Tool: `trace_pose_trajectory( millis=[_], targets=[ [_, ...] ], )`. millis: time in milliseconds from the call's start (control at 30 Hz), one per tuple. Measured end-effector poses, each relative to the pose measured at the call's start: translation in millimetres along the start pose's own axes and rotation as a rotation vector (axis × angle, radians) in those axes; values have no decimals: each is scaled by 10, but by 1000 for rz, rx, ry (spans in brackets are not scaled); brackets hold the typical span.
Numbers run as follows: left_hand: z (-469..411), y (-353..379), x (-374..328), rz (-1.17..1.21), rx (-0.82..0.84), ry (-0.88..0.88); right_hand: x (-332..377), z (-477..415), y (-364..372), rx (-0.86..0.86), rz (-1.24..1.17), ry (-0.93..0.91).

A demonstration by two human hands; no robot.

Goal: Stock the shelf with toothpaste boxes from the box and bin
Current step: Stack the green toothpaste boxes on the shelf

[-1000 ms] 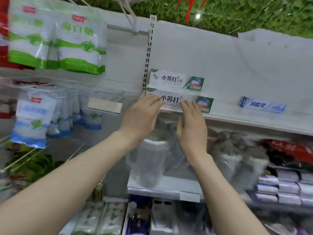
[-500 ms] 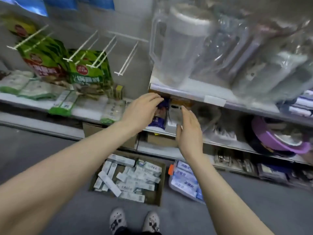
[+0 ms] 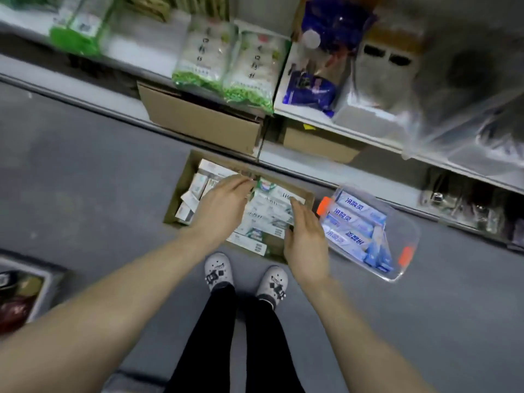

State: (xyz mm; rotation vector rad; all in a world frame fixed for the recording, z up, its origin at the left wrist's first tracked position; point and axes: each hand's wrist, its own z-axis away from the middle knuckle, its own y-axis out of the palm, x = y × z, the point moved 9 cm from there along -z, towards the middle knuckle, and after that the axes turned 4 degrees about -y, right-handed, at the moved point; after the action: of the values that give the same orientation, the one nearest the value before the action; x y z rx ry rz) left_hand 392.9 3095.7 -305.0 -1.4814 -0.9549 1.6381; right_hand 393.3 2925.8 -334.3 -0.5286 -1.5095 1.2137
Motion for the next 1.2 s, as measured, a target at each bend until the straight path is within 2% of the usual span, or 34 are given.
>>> trace_pose_trajectory(
  millis=[300,467,667,767,833,933,1200],
  targets=[
    [463,1585,1092,68,164,-271,-487,8,1630,131,41,-50],
    [677,2346,1678,61,246,-317,-867,-62,2463,246,101,-59],
    [706,2904,2231,77,276,-444,-1278,-302,3117,358,140,18],
    [690,3208,2564,118,278,-609,-1535,-406,3417,440,191,69],
    [695,3407,2806,152,248,-776,-1676,-474,3578,463,216,88],
    [730,3569,3056,264,115,-1017,-1815,-537,3736,439,262,71],
    [748,3769,3289,449,-274,-1357,-2090,-477,3984,343,381,101]
  ],
)
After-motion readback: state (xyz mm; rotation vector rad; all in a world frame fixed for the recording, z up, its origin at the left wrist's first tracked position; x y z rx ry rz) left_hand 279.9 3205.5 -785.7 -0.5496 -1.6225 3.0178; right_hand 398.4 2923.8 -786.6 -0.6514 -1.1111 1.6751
